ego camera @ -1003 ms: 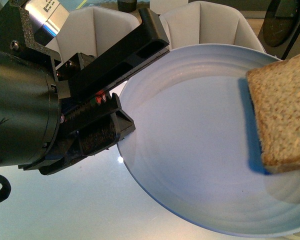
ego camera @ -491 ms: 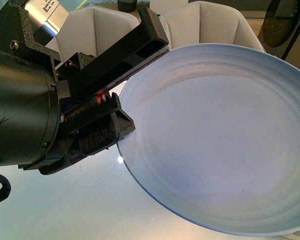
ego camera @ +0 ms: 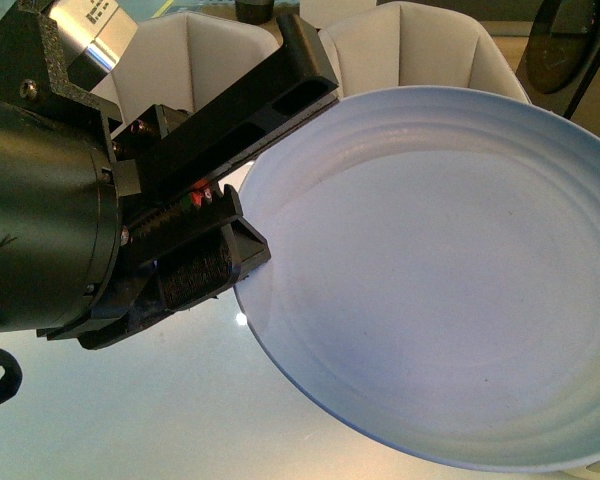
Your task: Left arm holds plate, right arm toasts bread
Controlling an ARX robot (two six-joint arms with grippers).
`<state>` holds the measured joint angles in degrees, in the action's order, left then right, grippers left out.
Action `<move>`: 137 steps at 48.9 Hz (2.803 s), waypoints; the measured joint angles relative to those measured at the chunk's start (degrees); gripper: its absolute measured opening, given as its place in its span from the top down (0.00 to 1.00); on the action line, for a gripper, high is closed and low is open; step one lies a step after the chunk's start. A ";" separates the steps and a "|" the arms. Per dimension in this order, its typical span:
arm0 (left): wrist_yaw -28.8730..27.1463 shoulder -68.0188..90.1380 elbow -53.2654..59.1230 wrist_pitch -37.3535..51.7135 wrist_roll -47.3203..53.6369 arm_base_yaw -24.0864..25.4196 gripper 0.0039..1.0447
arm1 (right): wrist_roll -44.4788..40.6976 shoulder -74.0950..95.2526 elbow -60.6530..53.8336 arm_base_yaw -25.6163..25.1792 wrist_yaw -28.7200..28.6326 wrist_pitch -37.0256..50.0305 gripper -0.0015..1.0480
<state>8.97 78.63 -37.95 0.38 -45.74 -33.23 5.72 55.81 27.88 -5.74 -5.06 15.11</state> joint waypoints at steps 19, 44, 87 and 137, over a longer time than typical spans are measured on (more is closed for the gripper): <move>0.00 0.00 0.00 0.00 0.00 0.02 0.97 | -3.87 12.04 0.00 3.58 4.33 4.92 0.96; 0.00 -0.02 0.00 0.00 0.00 0.00 0.97 | -5.60 12.35 0.52 7.39 8.44 -0.52 0.97; 0.00 -0.11 -0.02 0.00 -0.02 -0.04 0.97 | -7.15 10.80 1.55 7.80 12.83 -8.50 0.97; 0.00 -0.11 -0.04 0.00 -0.02 -0.04 0.97 | -4.57 20.94 -1.97 7.52 6.82 1.55 0.68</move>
<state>8.97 78.52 -38.00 0.38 -45.76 -33.28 1.15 76.75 25.91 1.78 1.76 16.67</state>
